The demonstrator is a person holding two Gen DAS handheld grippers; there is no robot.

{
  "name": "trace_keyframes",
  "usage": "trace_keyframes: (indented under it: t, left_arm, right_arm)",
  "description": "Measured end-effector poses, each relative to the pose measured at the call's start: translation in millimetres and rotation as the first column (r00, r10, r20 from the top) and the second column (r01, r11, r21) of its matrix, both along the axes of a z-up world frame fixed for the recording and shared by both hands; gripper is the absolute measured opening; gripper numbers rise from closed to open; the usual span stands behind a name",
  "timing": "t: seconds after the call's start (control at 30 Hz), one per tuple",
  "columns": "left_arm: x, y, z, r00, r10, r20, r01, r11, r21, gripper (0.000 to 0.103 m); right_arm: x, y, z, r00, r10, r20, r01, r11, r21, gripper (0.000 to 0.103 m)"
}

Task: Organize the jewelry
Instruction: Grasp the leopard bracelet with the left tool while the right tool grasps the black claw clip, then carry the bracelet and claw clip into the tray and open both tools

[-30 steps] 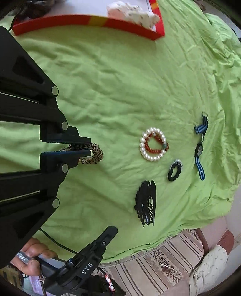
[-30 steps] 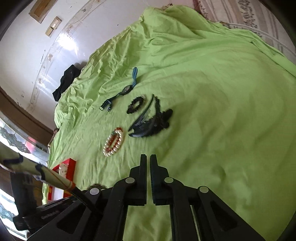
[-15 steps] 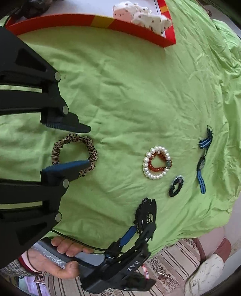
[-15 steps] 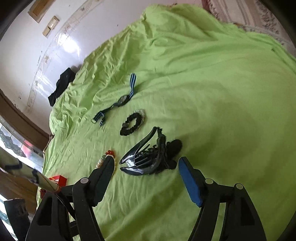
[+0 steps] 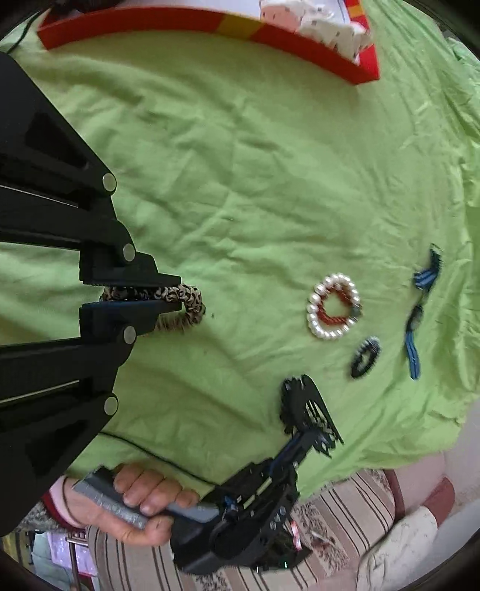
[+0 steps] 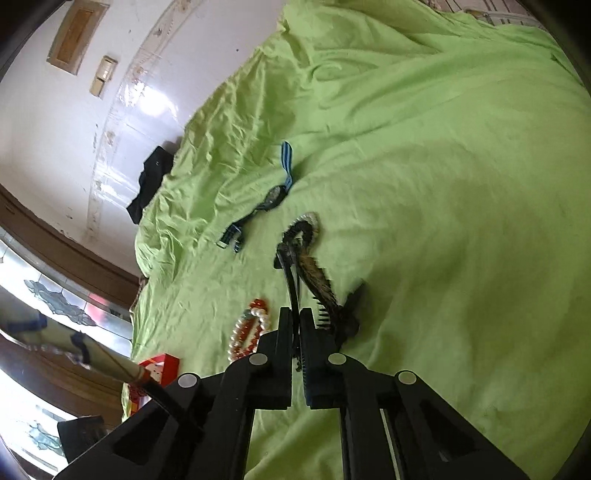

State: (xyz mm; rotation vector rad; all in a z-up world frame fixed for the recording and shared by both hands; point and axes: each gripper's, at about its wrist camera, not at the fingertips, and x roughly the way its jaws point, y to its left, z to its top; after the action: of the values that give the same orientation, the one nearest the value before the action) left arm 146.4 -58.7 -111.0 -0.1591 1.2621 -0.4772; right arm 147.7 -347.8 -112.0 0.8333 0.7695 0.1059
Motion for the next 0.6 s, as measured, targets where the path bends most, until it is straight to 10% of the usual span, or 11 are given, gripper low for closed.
trace_keyframes:
  t: [0.6]
  left_arm:
    - [-49, 83, 118, 0.970, 0.082, 0.227, -0.074, 0.996, -0.041, 0.005]
  right_arm:
    - [-48, 37, 58, 0.995, 0.034, 0.098, -0.037, 0.999, 0.026, 0.005]
